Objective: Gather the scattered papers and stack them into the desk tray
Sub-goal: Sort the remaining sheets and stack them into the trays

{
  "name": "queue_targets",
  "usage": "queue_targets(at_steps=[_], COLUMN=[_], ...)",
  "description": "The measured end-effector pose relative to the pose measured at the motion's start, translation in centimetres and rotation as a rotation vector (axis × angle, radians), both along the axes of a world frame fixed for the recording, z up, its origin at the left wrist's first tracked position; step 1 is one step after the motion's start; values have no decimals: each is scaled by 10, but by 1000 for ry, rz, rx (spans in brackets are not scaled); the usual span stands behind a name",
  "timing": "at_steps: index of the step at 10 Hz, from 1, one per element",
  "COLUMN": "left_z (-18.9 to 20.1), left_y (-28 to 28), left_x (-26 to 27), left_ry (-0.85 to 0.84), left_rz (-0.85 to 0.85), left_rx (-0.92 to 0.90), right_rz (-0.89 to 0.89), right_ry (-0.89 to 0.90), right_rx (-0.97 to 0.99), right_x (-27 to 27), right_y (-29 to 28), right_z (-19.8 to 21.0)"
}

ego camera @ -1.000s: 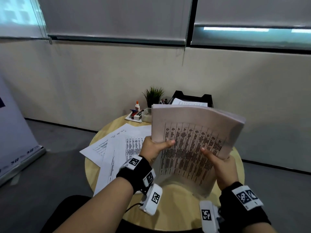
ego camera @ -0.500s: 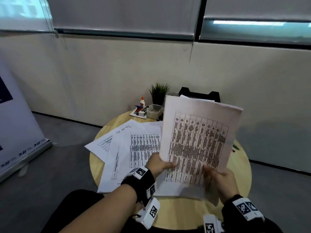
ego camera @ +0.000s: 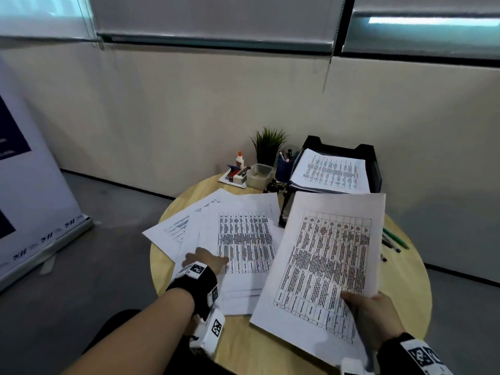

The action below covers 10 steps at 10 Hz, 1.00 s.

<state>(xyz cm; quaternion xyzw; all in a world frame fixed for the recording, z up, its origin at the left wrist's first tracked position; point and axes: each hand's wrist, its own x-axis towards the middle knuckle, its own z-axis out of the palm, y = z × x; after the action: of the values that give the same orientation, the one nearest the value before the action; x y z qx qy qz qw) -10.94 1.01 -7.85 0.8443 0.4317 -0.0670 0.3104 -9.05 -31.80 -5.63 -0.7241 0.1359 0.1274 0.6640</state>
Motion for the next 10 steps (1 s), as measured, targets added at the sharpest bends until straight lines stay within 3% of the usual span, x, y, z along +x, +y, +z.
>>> queue_targets(at_steps=[2,6,7,9,10], left_z=[-19,-18,-12,-2,-14], left_y=[3,13,12,-1,-5], left_x=[17,12,-1,-31,-30], left_ry=[101,-93,-73,157,174], left_rz=[63,-26,-91,-326,-254], left_rx=[139,-100,-97,-116,-237], right_rz=[8,116,154,213,214], right_ry=[105,121,104,54,60], right_rx=[-81,-9,55,86,52], right_x=[18,21,19,17,15], right_y=[-3,1,7,16,24], right_z=[-18,-28,-26,-26,-31])
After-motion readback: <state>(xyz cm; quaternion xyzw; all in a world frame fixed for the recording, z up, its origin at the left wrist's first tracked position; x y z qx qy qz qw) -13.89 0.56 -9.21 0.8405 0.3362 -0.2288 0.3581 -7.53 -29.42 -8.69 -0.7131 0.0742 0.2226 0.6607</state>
